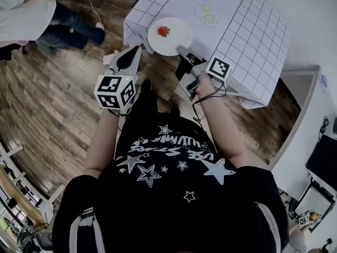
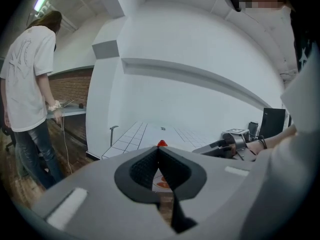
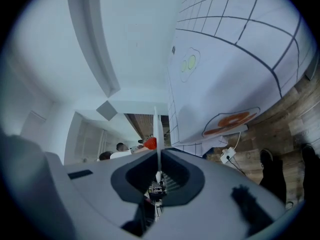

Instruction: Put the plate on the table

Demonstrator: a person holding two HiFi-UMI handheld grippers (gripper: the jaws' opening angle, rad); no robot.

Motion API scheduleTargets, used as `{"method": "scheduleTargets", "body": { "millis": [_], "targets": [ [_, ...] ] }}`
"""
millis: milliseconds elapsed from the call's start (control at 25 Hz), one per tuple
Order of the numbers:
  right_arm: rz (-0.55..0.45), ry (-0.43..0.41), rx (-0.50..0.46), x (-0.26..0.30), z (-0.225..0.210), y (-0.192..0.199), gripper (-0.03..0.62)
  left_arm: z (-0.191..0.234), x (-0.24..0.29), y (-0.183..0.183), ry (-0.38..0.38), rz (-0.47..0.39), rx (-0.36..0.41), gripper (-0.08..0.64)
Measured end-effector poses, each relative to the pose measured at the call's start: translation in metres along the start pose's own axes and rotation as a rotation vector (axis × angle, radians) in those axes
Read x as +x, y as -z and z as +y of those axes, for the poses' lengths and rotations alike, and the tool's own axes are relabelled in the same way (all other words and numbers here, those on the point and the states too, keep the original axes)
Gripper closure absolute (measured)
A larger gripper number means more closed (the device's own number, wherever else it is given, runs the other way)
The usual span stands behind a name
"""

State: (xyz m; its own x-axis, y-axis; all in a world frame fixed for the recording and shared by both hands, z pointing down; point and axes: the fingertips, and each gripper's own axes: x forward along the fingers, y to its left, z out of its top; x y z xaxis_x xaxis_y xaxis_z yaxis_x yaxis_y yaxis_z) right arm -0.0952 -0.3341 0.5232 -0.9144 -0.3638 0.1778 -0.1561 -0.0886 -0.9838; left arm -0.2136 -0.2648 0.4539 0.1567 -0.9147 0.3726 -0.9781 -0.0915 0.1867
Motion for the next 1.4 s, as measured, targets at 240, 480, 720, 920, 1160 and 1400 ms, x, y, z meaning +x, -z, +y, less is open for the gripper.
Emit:
{"method": "scheduleTargets", "body": {
  "millis": [240,480,720,920,1160,1400],
  "targets": [
    [-0.058,-0.038,-0.023,0.021,-0.012,0.037,0.568,0.031,-0.017,0.016,0.061,-0.042,0.044,0.551],
    [-0.108,-0.018,0.002,0.055,-0.02,0.021,0.568,0.059,0.021,0.008,0.126,0.008,0.057,0.551],
    [-0.176,0.032,0.058,0.073,-0.043,0.018,0.568,0.084,0.045,0.003,0.187,0.048,0.074,0.551],
    [-0.249,0.062,0.088,0.078,-0.062,0.01,0.568,0.093,0.063,0.007,0.259,0.087,0.089,0.551],
    [-0.322,0.072,0.106,0.083,-0.07,0.001,0.568,0.097,0.078,0.009,0.324,0.11,0.102,0.551],
    [-0.37,0.119,0.112,0.081,-0.072,-0.006,0.569,0.095,0.088,0.006,0.381,0.109,0.118,0.551]
  ]
}}
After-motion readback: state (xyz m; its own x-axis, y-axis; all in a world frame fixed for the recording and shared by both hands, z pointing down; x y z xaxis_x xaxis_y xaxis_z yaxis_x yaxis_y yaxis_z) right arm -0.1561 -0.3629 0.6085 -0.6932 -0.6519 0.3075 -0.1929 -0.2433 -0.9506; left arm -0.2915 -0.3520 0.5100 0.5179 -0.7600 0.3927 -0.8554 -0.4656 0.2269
